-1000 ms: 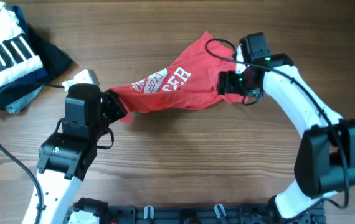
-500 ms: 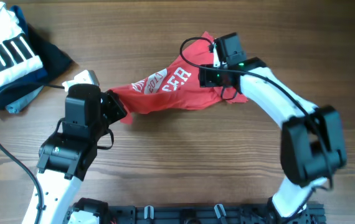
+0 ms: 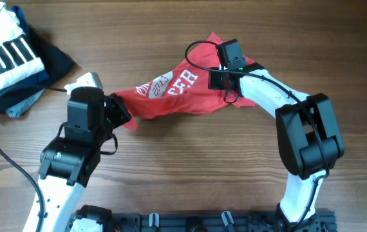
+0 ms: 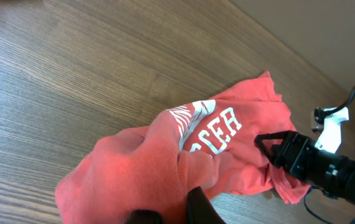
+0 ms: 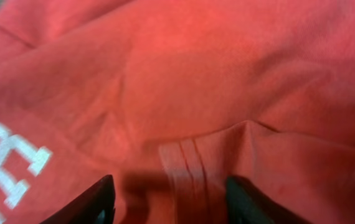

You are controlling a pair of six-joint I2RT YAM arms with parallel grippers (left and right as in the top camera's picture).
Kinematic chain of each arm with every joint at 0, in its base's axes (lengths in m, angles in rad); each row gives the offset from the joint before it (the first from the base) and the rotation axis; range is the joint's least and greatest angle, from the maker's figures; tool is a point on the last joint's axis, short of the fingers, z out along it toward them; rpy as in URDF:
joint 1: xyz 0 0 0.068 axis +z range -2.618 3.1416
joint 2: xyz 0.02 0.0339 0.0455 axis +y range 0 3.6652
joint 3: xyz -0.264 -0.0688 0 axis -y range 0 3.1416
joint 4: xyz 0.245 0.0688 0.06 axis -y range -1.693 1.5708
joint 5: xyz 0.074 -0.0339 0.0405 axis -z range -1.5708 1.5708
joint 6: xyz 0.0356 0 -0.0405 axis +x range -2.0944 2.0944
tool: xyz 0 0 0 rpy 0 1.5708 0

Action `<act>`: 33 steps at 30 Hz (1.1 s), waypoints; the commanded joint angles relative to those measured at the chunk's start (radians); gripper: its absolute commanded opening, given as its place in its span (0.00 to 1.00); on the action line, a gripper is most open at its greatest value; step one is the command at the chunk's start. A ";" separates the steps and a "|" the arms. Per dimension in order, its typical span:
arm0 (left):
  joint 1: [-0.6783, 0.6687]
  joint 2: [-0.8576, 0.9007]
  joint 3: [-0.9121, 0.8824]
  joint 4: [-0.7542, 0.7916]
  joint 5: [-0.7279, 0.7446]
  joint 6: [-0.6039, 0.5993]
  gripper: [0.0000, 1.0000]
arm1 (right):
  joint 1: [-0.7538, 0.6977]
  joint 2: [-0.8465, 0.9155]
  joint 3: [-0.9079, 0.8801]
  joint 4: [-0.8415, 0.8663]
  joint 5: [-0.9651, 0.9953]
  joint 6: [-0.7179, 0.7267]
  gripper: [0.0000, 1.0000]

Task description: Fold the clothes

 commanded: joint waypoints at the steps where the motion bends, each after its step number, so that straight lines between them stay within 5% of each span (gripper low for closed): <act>1: 0.005 -0.003 -0.001 0.003 -0.024 0.020 0.09 | -0.005 0.034 0.011 -0.005 0.048 0.047 0.53; 10: 0.005 -0.003 -0.001 0.003 -0.024 0.020 0.10 | -0.005 0.035 0.011 0.011 0.122 0.097 0.37; 18: 0.005 -0.002 -0.001 0.003 -0.024 0.020 0.10 | -0.005 0.035 0.011 0.028 0.124 0.106 0.04; 25: 0.005 -0.003 -0.001 0.003 -0.038 0.021 0.10 | -0.005 -0.005 0.013 -0.005 0.124 0.105 0.04; 33: 0.006 -0.008 0.000 0.072 -0.118 0.064 0.08 | -0.091 -0.366 0.013 -0.245 0.129 0.089 0.04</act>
